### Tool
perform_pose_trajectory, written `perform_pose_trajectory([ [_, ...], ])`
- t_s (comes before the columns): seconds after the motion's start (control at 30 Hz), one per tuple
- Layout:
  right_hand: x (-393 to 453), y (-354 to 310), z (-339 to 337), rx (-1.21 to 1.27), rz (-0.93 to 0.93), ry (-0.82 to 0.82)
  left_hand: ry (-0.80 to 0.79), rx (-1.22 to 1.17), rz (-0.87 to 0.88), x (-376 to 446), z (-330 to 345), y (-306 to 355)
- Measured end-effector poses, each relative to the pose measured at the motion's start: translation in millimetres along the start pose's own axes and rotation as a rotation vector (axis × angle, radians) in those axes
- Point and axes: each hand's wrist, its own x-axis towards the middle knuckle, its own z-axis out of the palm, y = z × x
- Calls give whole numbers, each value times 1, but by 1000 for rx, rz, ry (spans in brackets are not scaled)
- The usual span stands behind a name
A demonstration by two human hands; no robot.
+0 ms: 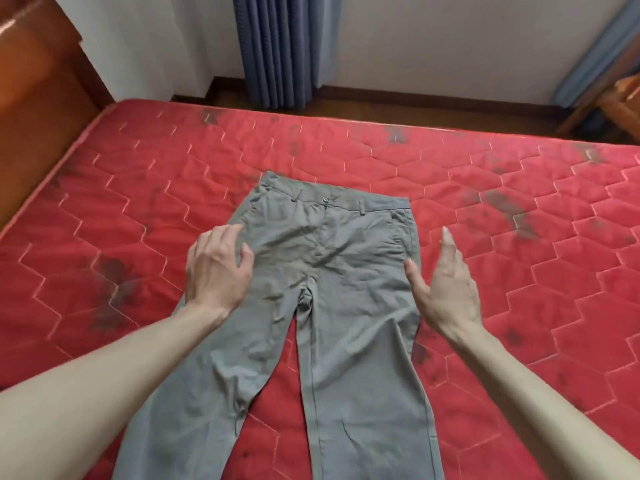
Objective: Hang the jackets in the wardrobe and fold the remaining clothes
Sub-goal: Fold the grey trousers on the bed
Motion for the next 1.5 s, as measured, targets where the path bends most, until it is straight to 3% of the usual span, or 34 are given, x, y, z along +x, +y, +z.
perform_pose_trajectory([
  [0.17, 39, 42, 64, 345, 400, -166, -211, 111, -179, 14, 66, -49],
  [0.27, 48, 60, 90, 313, 506, -128, -341, 124, -370, 13, 86, -71],
  [0.4, 49, 71, 105, 293, 579, -62, -309, 141, -476, 20, 94, -87],
  [0.5, 39, 75, 112, 193, 512, -104, -292, 93, -546, 25, 88, -94],
  [0.67, 4, 72, 114, -44, 356, -197, -448, 127, -405, -1, 78, -97],
  [1.1, -146, 107, 66, -161, 364, -318, -856, 152, -421, -152, 23, -72],
  [1.27, -230, 132, 57, -208, 371, -357, -1105, 62, -686, -216, -5, -61],
  [1.33, -247, 136, 52, -236, 383, -374, -1181, 115, -701, -223, -7, -62],
  [1.4, -247, 137, 48, -255, 395, -347, -1136, 138, -694, -221, -9, -63],
  [1.5, -227, 137, 48, -176, 383, -249, -919, 179, -602, -204, -6, -66],
])
